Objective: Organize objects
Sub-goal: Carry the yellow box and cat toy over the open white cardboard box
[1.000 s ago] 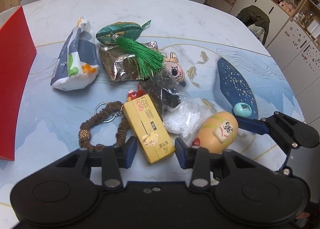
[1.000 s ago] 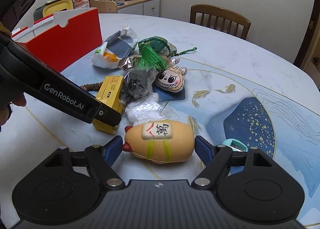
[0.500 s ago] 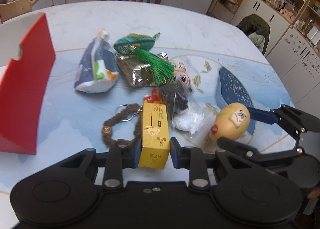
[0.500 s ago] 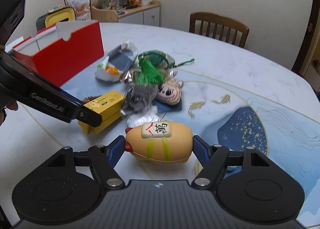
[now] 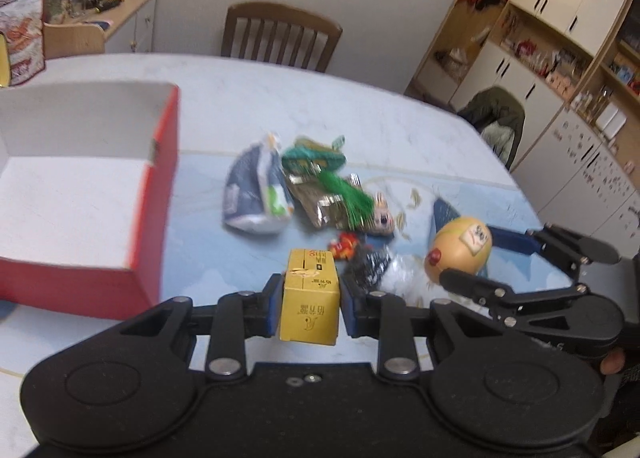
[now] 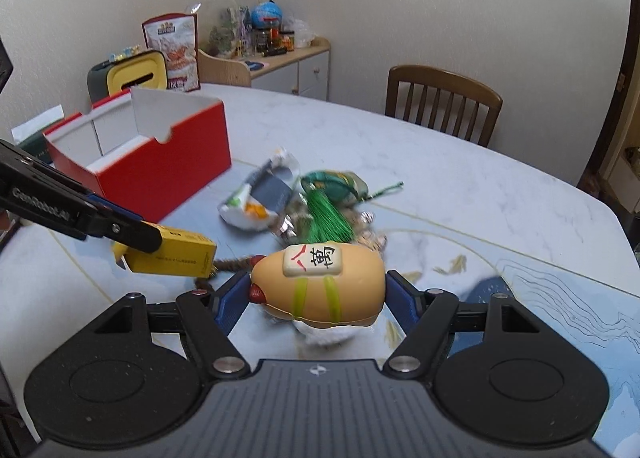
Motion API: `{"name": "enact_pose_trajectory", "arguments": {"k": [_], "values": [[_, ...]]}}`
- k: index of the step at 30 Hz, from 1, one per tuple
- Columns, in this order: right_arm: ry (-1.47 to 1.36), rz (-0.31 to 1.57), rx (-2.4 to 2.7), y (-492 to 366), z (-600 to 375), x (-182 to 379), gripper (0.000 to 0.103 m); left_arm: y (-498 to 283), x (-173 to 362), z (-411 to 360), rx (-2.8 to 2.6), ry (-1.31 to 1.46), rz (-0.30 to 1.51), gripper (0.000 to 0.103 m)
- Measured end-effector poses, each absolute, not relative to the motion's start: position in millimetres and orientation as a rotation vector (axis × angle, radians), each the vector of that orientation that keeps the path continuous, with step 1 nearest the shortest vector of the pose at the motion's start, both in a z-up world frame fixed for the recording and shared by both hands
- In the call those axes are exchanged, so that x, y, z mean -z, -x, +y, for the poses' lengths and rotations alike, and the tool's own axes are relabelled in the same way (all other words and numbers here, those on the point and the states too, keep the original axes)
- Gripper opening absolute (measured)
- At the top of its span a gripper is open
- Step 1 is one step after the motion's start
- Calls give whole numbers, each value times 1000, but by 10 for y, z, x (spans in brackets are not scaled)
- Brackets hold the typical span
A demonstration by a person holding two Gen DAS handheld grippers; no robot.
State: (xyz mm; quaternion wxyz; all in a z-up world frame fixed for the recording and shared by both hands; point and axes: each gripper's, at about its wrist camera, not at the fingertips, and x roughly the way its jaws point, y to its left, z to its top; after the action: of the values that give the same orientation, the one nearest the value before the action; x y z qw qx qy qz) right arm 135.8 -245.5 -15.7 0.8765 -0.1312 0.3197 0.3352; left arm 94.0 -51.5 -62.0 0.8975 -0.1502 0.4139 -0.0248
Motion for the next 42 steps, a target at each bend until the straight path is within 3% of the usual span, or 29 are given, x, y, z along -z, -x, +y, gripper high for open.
{"name": "enact_pose_trajectory", "arguments": {"k": [18,29,42], "values": [[298,586,-777,-1027,-1077,-347,73,-684,114,761,8,315,734,28],[369,601,-836,-1022,-86,-270,73,-630,208,1512,-75,308,736,28],[397,771,-857,-1392,835,91,73,-874,570,2214,-181,288,813,28]]}}
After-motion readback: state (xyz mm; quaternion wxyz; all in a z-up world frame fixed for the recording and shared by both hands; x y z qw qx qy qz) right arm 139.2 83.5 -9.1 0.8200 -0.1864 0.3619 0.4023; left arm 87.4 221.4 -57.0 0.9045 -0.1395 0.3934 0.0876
